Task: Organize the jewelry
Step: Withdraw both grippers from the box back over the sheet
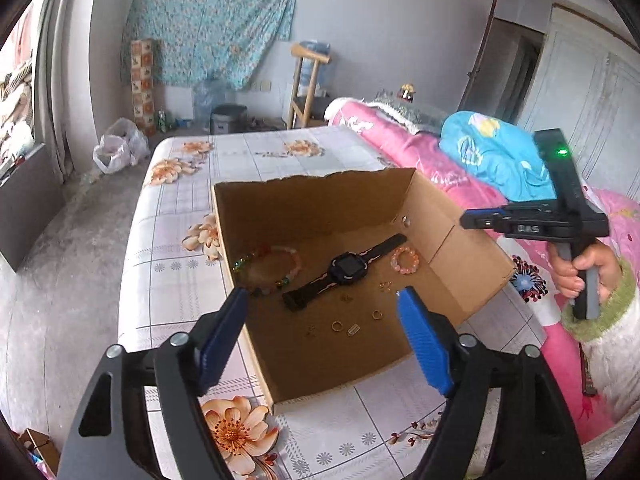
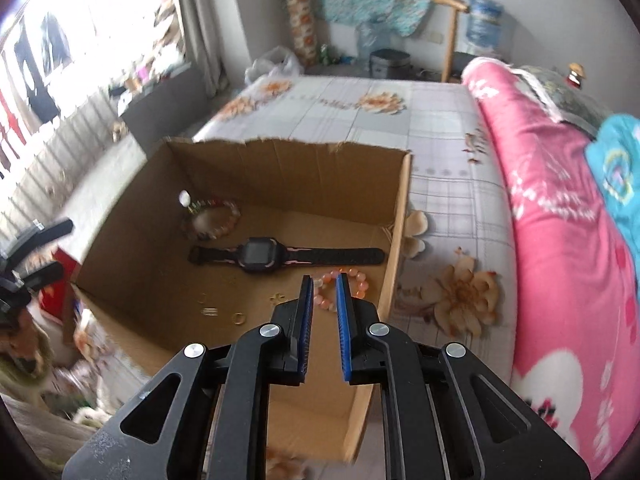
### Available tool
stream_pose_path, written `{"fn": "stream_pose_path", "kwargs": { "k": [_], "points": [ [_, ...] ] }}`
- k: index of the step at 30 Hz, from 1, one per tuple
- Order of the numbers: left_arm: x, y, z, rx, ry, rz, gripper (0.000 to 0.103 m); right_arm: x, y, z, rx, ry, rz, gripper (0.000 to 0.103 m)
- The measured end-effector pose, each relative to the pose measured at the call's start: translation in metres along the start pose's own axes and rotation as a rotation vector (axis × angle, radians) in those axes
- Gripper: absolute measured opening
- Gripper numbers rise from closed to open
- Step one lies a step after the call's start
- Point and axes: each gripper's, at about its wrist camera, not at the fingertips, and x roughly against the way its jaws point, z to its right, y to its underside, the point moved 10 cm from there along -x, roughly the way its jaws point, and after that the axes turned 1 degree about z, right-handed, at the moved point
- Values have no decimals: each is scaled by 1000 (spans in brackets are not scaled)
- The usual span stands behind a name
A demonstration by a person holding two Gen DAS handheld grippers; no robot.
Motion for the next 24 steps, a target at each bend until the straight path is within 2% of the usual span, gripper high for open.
{"fn": "stream_pose_path", "kwargs": {
  "k": [4, 6, 8, 12, 14, 15, 19, 24],
  "points": [
    [9, 3, 13, -21, -6, 37, 85, 27, 11, -10, -93, -37, 69, 15],
    [14, 4, 17, -27, -15, 57, 91, 38, 18, -15, -137, -59, 96, 17],
    [20, 3, 22, -26, -30, 88, 97, 49, 26, -22, -182, -81, 125, 22],
    [31, 1, 26, -12, -70, 141, 97, 69, 38, -41, -240, -99, 185, 37],
    [35, 2, 25, 0, -92, 147, 97, 77, 43, -52, -245, -79, 215, 48],
    [37, 3, 24, 6, -108, 144, 97, 80, 45, -56, -244, -62, 225, 57],
    [40, 8, 17, 21, -209, 127, 97, 83, 57, -70, -241, 4, 239, 73],
    [43, 15, 11, 37, -297, 118, 97, 70, 73, -73, -213, 100, 182, 81]
  ]
}}
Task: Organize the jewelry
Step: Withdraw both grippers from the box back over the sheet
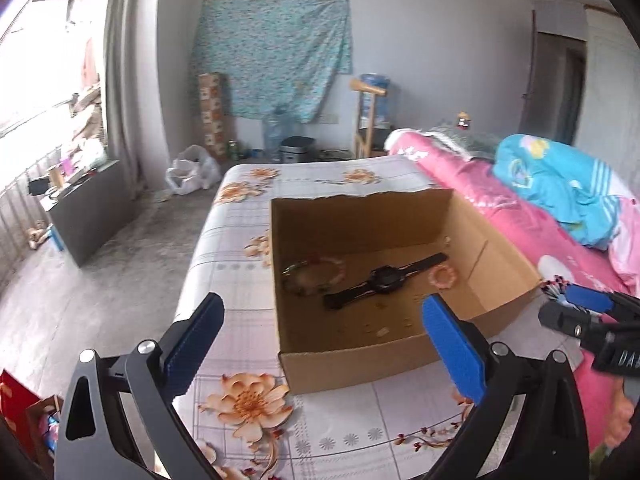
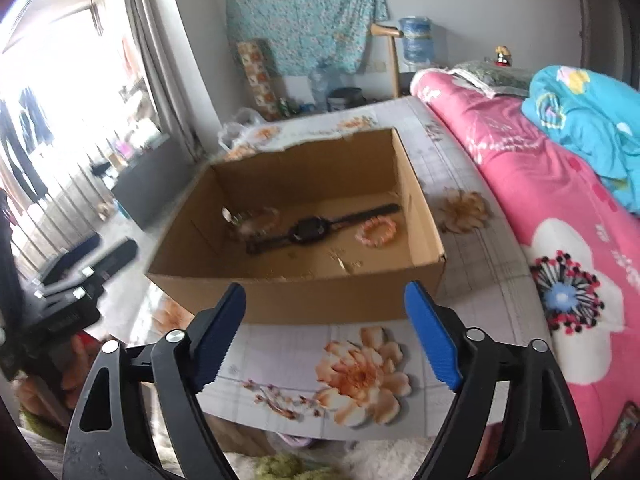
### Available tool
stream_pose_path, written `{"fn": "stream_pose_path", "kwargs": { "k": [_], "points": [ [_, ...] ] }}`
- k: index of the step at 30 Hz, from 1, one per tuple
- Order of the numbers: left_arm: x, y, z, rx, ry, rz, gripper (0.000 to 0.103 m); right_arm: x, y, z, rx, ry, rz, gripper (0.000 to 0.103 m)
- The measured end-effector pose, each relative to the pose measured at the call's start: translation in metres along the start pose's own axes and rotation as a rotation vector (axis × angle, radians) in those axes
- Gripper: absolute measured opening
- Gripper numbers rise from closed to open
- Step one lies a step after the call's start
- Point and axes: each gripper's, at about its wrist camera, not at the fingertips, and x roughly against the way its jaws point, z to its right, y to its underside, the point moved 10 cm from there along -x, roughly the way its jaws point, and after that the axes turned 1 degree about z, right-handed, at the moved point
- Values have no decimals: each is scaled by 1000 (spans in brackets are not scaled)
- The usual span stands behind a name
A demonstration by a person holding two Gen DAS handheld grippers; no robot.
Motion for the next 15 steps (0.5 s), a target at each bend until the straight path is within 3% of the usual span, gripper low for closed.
{"fn": "stream_pose_path", "kwargs": {
  "k": [3, 8, 15],
  "points": [
    [-3, 7, -2, 14, -20, -37, 97, -2, 4, -1, 10, 18, -4, 87],
    [-15, 17, 4, -46, -56, -92, 97, -5, 5, -1, 37, 65, -2, 93],
    [-30, 41, 11, 32, -55, -227, 97, -22, 17, 2, 56, 118, -79, 95]
  ]
}}
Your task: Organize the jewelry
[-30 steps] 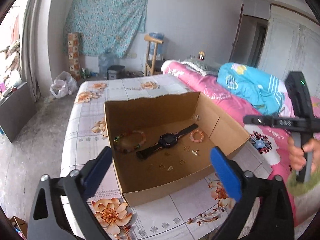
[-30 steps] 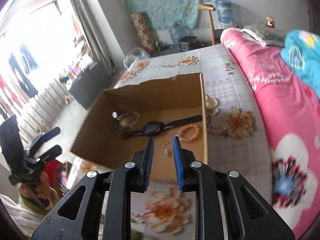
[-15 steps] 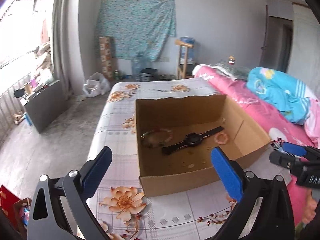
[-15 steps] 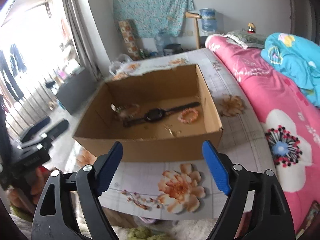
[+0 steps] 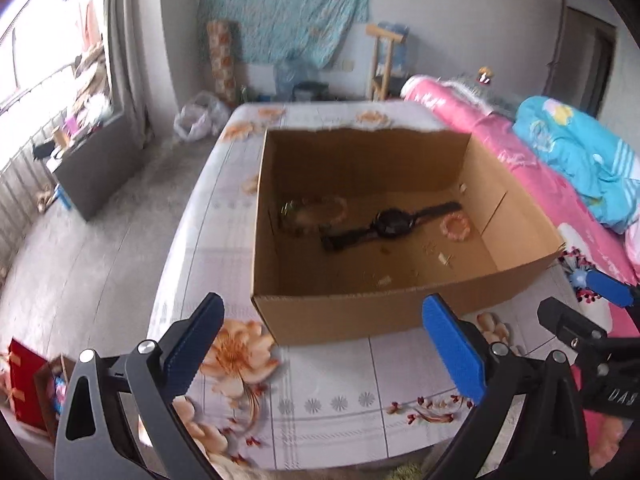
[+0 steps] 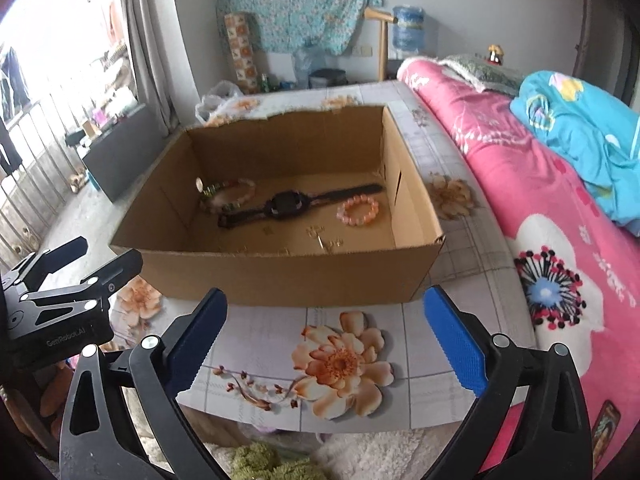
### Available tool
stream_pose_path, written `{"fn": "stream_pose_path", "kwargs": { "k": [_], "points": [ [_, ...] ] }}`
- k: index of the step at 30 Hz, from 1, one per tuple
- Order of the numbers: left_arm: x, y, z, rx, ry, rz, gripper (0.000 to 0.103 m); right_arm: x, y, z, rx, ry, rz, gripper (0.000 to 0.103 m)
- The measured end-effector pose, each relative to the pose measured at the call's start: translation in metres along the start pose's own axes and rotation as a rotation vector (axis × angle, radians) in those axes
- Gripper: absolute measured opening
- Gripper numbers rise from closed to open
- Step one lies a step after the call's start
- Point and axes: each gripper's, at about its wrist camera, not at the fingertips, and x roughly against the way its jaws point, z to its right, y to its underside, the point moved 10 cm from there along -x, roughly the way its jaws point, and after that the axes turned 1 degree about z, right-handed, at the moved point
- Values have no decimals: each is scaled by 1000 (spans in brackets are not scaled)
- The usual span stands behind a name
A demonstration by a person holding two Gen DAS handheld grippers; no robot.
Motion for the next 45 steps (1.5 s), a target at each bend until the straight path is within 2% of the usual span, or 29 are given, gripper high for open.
{"fn": "stream_pose_path", "kwargs": {
  "k": [2, 7, 18, 45],
  "points": [
    [-8, 5, 1, -4, -34, -38, 97, -10, 5, 2, 10, 20, -38, 95],
    [-27, 18, 4, 8, -47, -130, 97, -35, 17, 7, -6, 41, -131, 95],
    [-42, 17, 1, 29, -92, -191, 97, -49, 18, 10, -30, 47, -177, 95],
    [-48, 17, 3, 53, -84, -211, 97, -50, 11, 14, -36, 75, -166, 95]
  ]
}}
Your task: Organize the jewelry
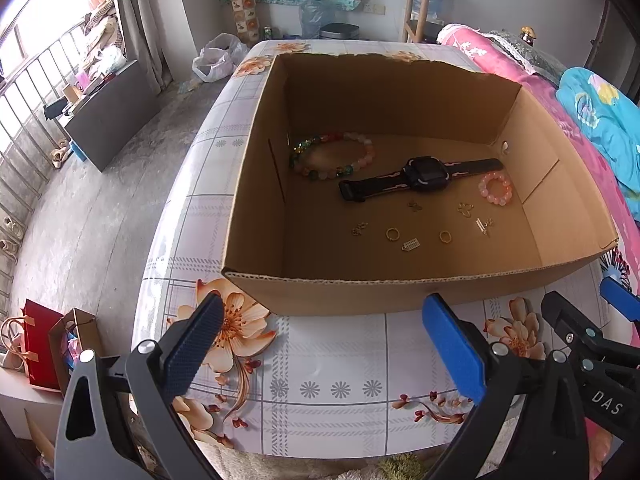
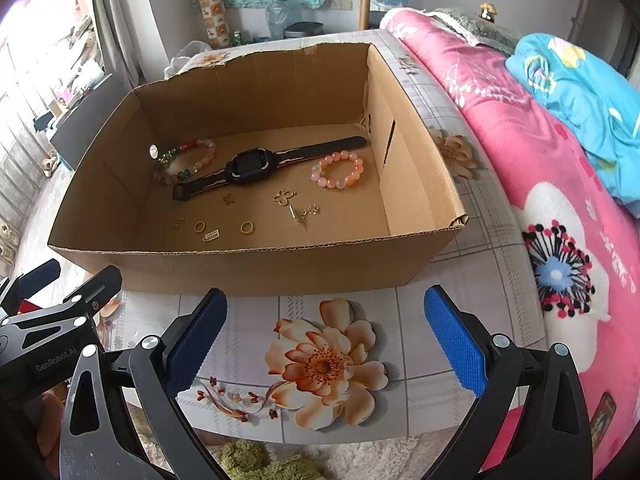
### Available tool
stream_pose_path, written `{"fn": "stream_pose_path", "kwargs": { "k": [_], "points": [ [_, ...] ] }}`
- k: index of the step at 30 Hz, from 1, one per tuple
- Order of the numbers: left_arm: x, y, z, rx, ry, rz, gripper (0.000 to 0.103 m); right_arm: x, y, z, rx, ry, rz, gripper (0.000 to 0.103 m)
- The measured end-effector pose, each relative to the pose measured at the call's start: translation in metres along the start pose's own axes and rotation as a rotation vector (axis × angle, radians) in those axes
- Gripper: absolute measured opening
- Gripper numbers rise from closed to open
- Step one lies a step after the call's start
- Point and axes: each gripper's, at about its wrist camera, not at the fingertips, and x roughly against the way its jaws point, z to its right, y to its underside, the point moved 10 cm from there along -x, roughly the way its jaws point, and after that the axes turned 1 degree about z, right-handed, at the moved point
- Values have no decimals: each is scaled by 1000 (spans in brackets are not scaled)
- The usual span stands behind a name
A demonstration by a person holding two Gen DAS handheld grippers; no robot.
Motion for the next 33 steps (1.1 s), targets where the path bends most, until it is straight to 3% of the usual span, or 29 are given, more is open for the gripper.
{"fn": "stream_pose_path", "kwargs": {
  "k": [33],
  "points": [
    [-2, 0, 2, 11, 5, -12, 97, -1, -2, 4, -3, -1, 0, 95]
  ]
}}
